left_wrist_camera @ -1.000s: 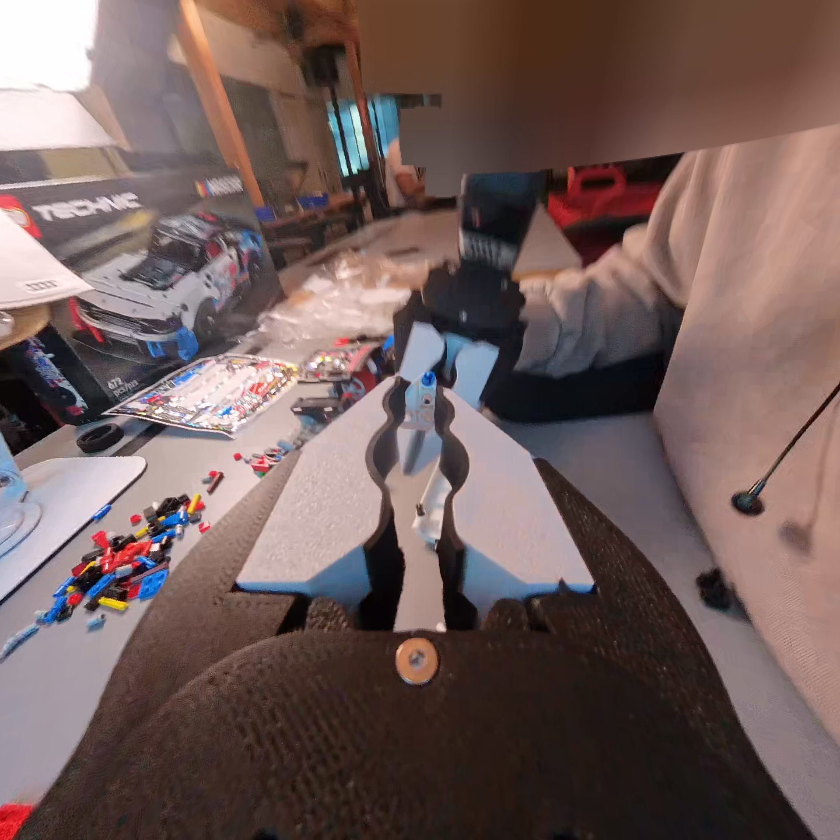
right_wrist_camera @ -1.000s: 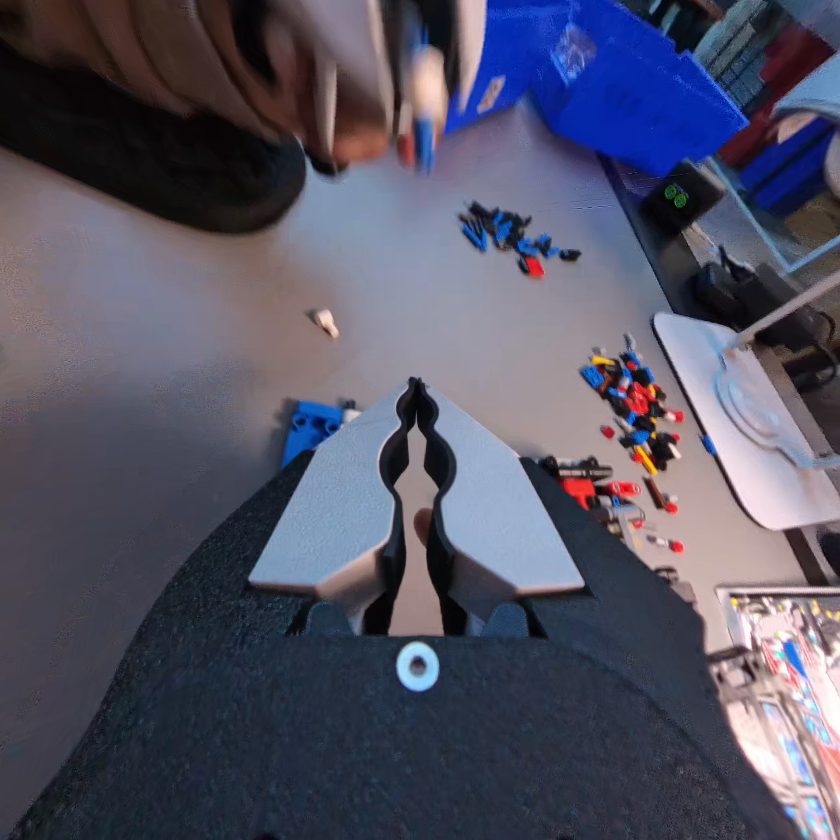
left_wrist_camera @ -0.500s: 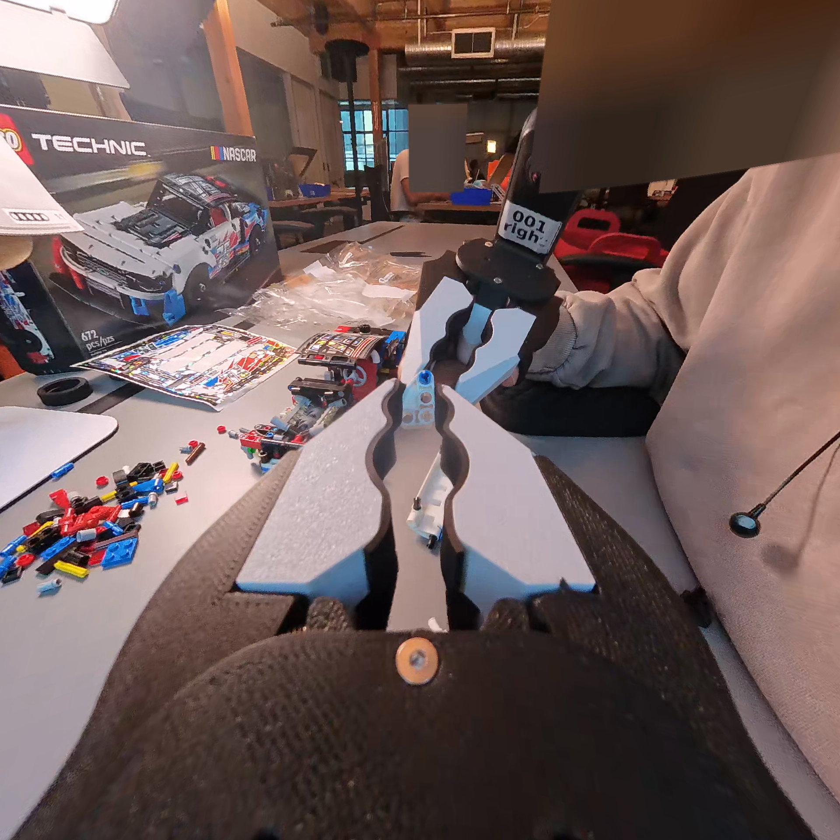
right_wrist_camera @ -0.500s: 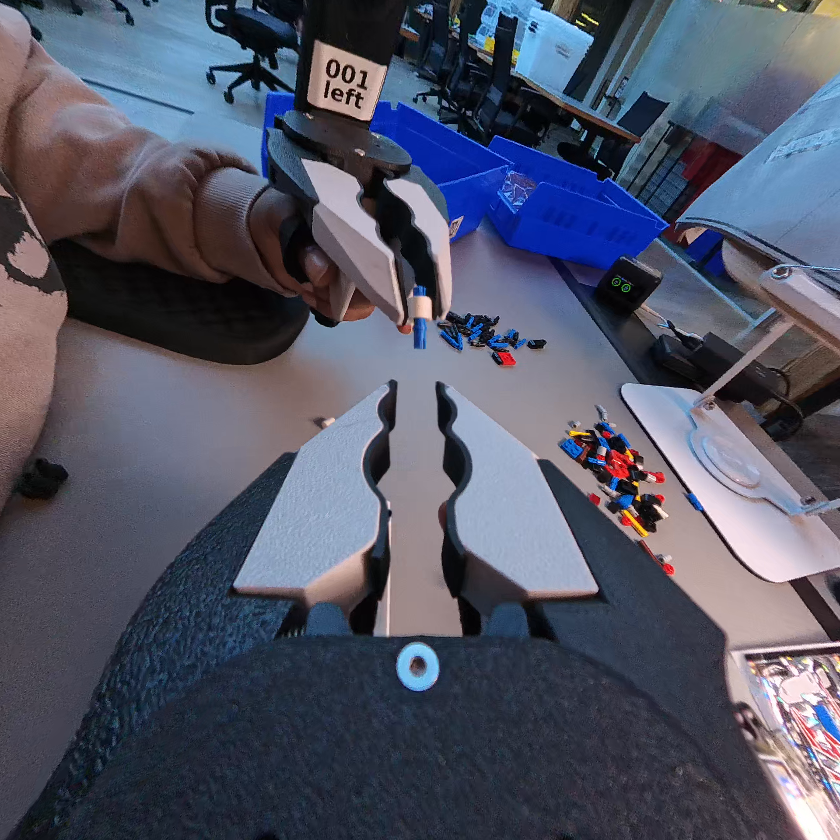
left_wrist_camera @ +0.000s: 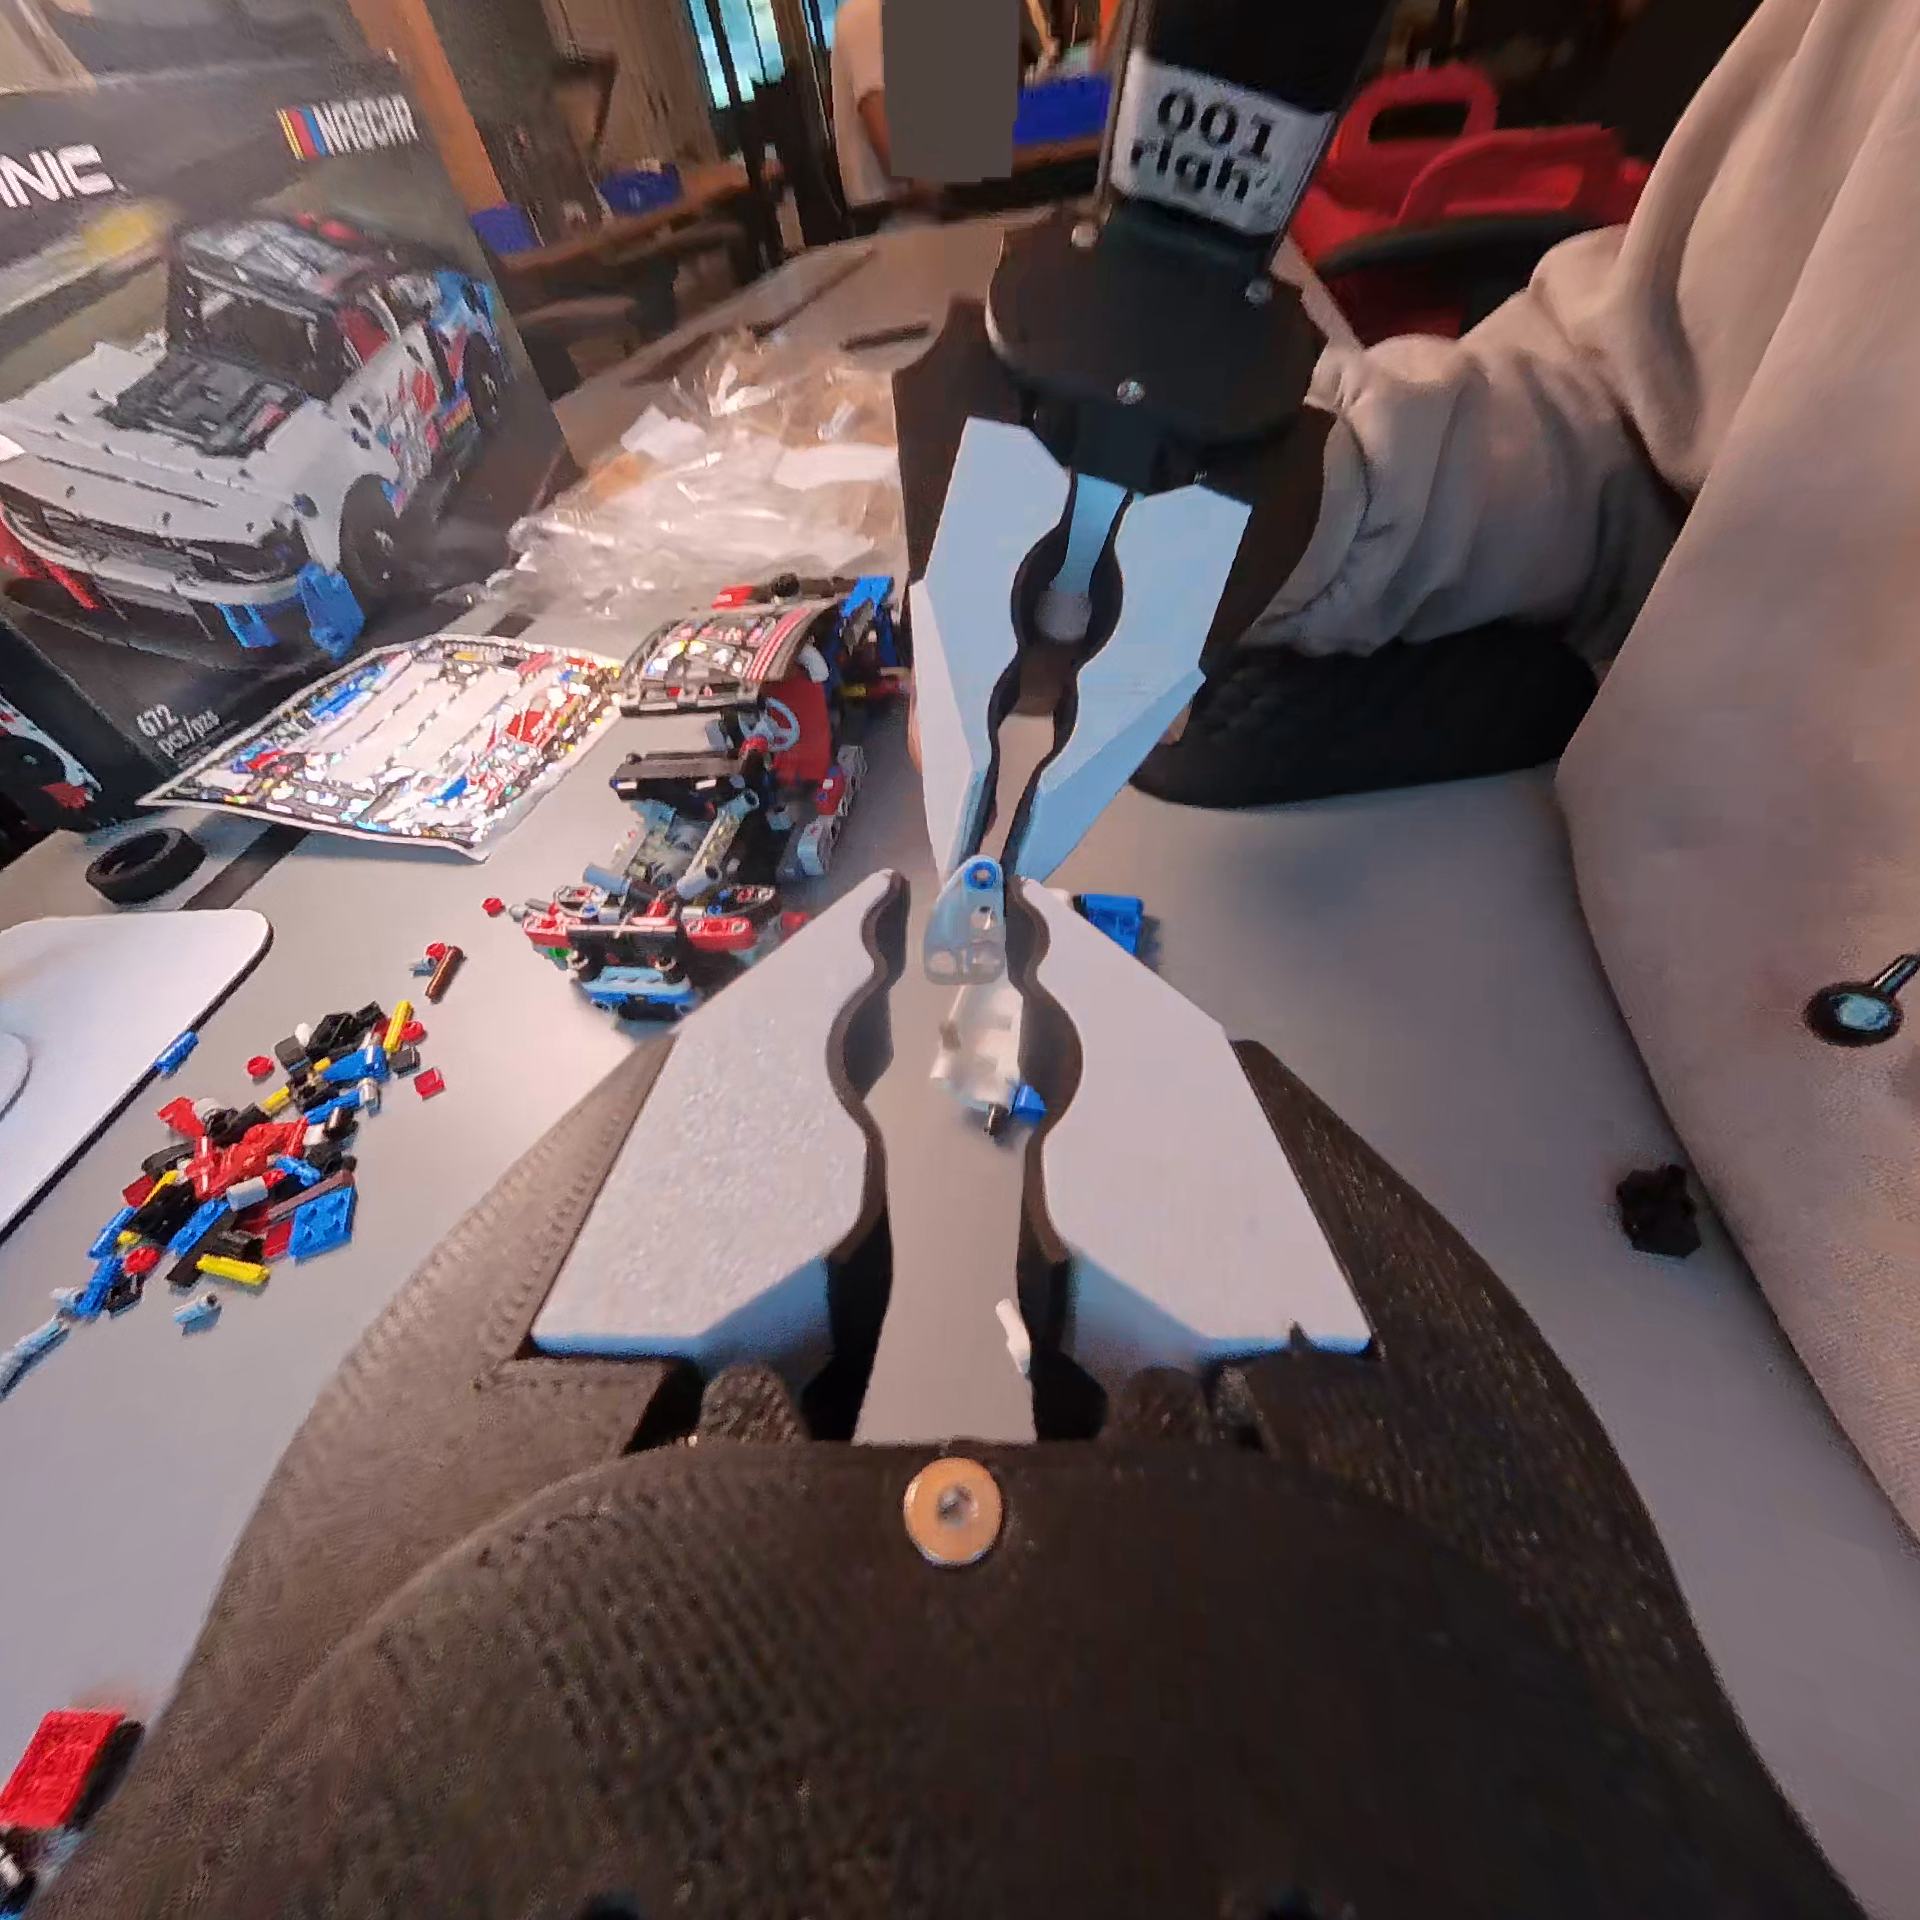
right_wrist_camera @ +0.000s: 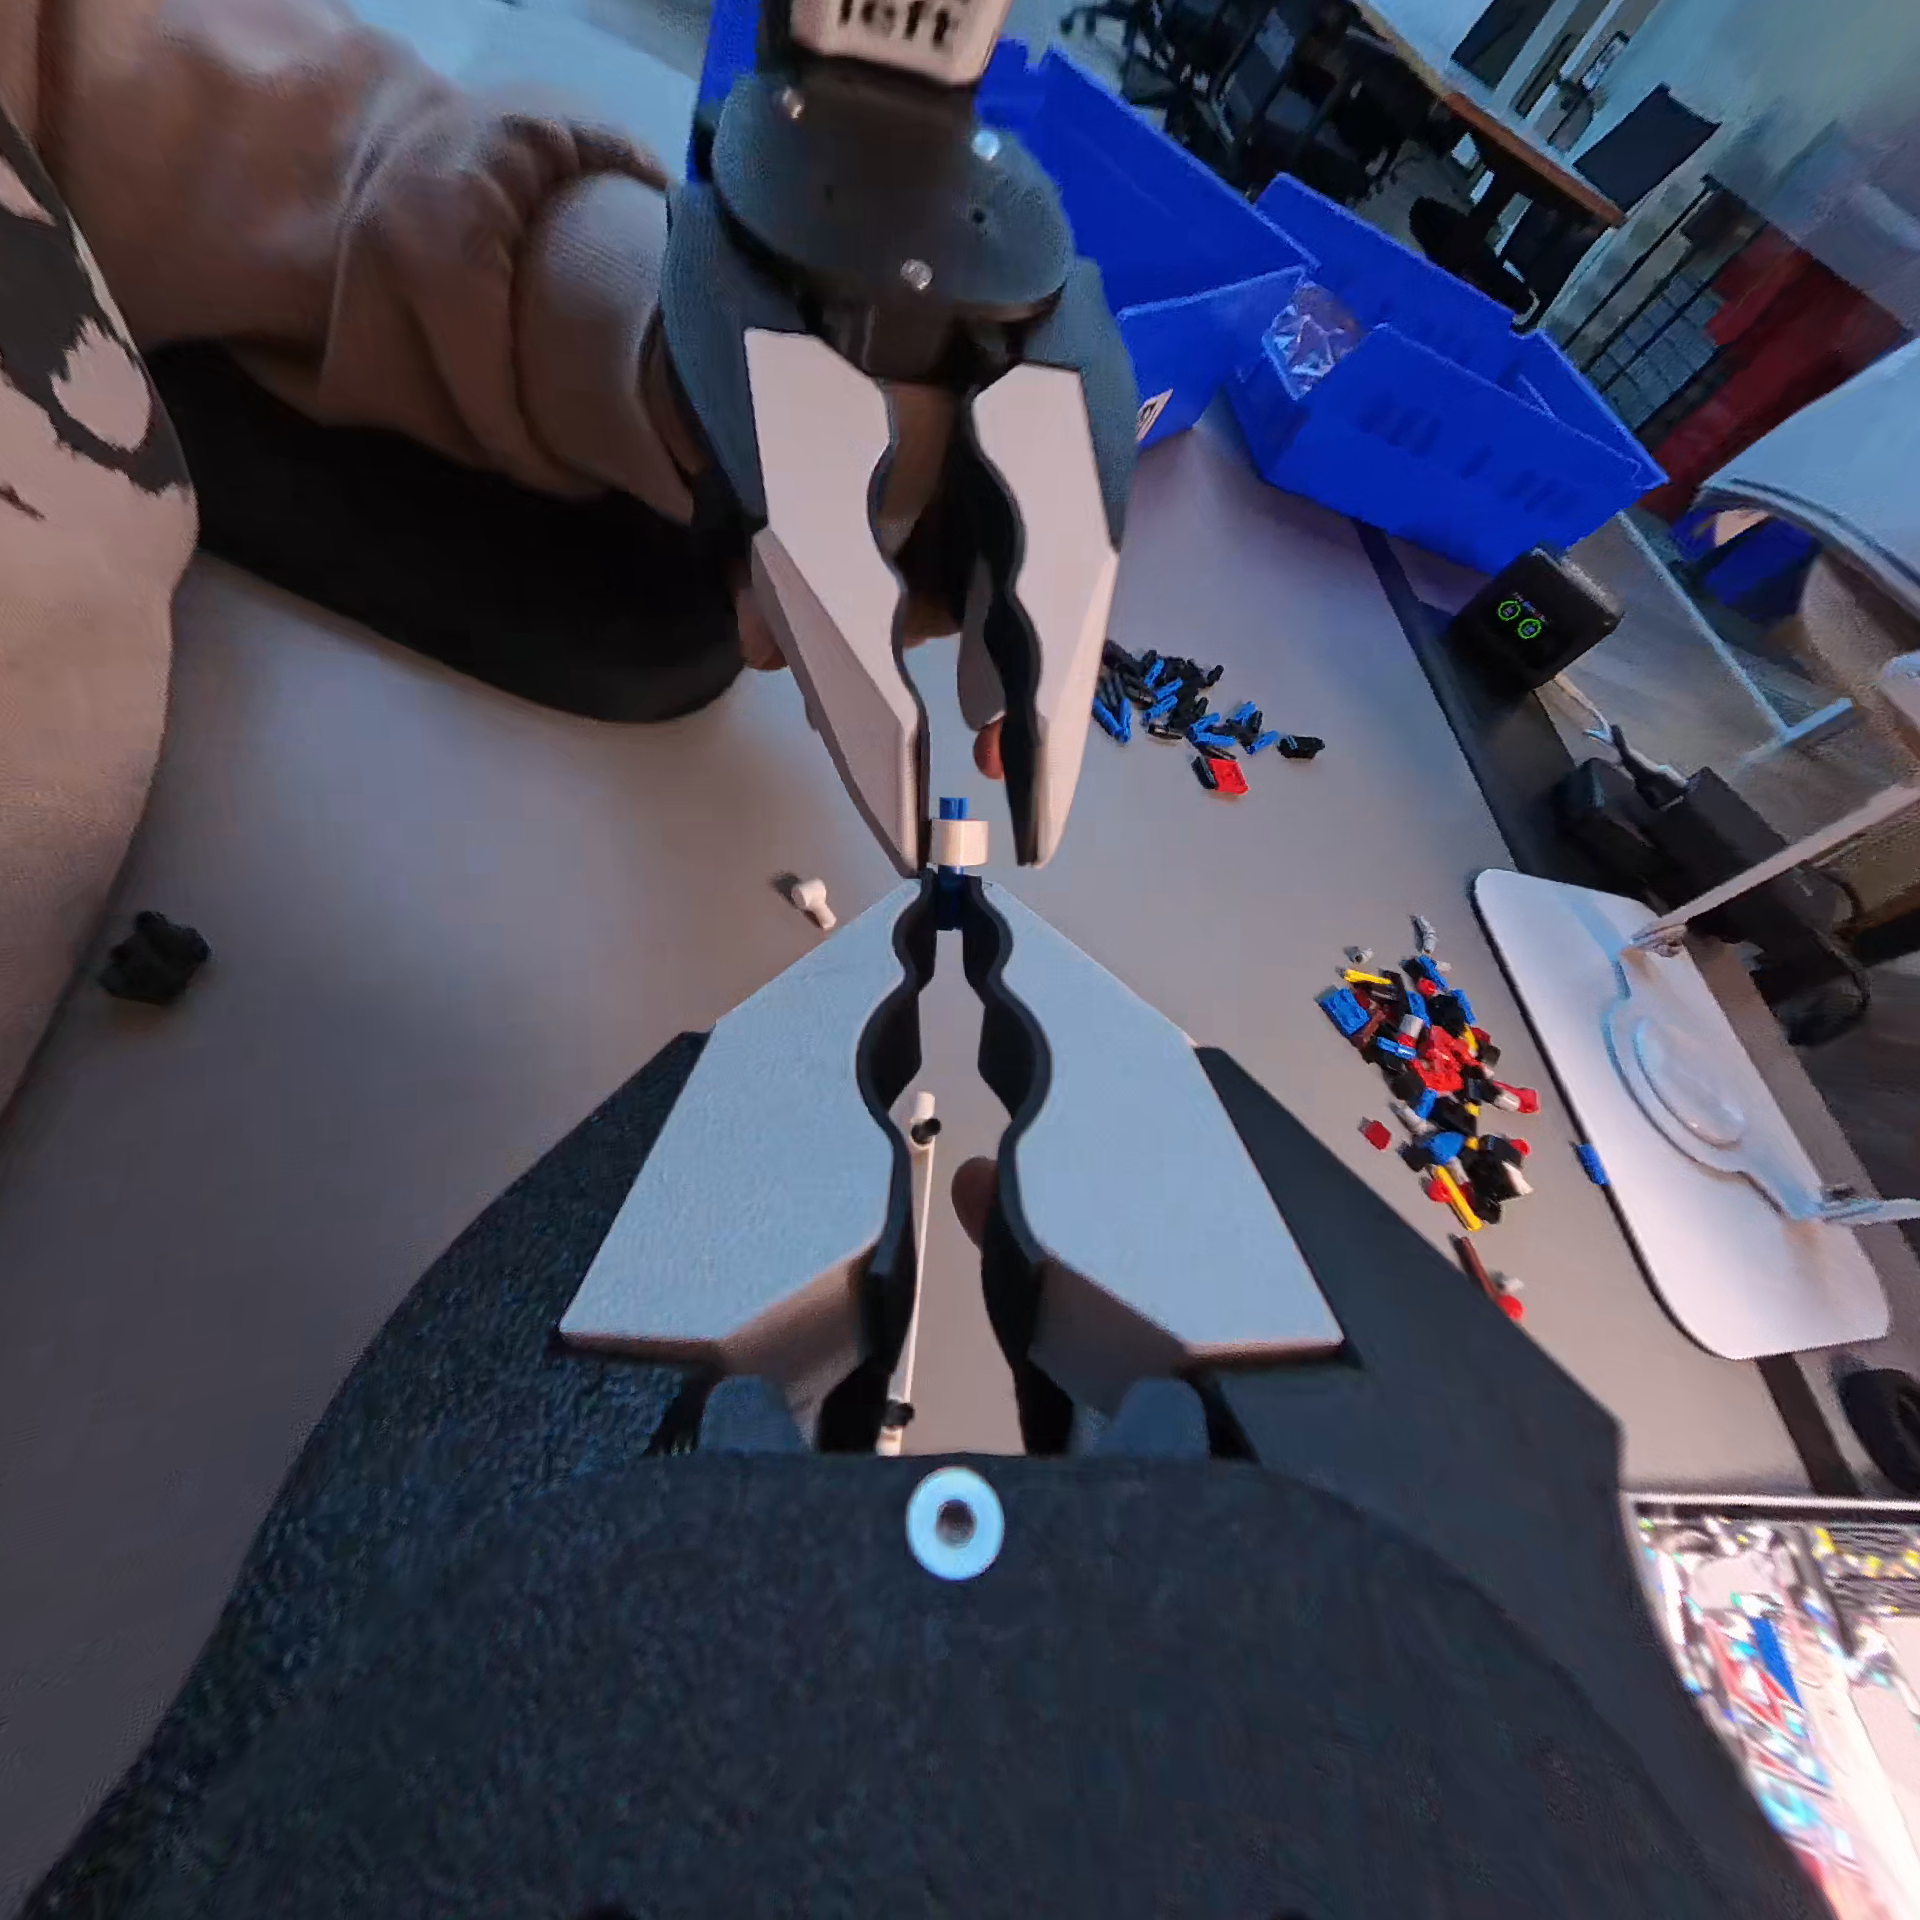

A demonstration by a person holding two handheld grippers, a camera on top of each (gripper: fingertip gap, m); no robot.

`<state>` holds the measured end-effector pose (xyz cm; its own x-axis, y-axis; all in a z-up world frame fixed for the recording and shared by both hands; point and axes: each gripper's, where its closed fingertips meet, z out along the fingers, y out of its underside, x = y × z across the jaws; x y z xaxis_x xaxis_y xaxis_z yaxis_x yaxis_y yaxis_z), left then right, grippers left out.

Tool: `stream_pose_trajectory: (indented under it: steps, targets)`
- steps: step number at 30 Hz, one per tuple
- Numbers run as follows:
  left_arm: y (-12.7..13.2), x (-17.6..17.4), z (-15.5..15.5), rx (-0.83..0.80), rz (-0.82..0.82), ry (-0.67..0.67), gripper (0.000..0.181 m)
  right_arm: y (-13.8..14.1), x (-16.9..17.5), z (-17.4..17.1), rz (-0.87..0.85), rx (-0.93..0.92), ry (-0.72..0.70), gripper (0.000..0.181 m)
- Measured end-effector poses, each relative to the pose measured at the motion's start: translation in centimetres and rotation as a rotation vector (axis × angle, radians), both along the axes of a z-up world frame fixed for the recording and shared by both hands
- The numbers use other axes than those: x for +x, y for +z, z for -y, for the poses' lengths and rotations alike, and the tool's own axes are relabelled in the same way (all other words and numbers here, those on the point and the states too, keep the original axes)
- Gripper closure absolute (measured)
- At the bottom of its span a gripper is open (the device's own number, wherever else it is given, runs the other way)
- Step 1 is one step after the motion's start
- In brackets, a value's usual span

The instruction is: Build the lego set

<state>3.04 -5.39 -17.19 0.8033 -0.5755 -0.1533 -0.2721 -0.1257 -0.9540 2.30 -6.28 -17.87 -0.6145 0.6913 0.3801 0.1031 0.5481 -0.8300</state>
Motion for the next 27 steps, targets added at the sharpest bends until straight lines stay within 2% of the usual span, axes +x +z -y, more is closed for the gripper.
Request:
stream_pose_trajectory:
  steps: [2,4,9,12,15,20,21,22,23,25,27]
  targets:
    - [-1.1,0.0,0.1,-0.072,-0.085,-0.014,0.162,-0.9,0.0,0.2,-0.001,0.107,0.0,0.179]
    - [-1.9,0.3,0.4,-0.112,-0.177,-0.044,0.168,-1.5,0.0,0.2,-0.005,0.179,0.0,0.179]
    - [-2.5,0.2,0.0,-0.114,-0.377,-0.05,0.171,-2.0,-0.1,-0.3,-0.026,0.261,-0.018,0.179]
    - [-1.3,0.5,-0.3,-0.014,-0.26,-0.043,0.172,-1.1,0.1,-0.6,-0.039,0.153,-0.018,0.179]
    - [-2.1,0.9,0.0,-0.007,-0.254,-0.046,0.173,-2.3,0.4,-0.3,0.001,0.115,0.006,0.179]
    - [-1.8,1.0,0.0,-0.005,-0.218,-0.049,0.174,-2.3,0.6,-0.5,0.024,0.069,0.025,0.179]
    - [-0.8,0.6,0.3,0.019,-0.168,-0.048,0.173,-3.4,0.6,-1.8,0.068,0.14,-0.025,0.179]
    - [1.3,-0.2,0.9,0.077,-0.071,-0.044,0.174,-5.1,0.7,-4.0,0.112,0.215,-0.074,0.179]
    - [2.7,-1.1,1.5,0.11,-0.018,-0.034,0.174,-4.6,0.9,-4.1,0.114,0.117,-0.075,0.179]
    - [2.2,-1.4,1.6,0.105,0.011,-0.027,0.173,-1.8,0.5,-3.1,0.01,0.079,-0.06,0.179]
    - [2.2,-0.9,1.4,0.098,0.072,-0.051,0.173,-1.7,0.0,-3.1,0.015,0.082,-0.056,0.179]
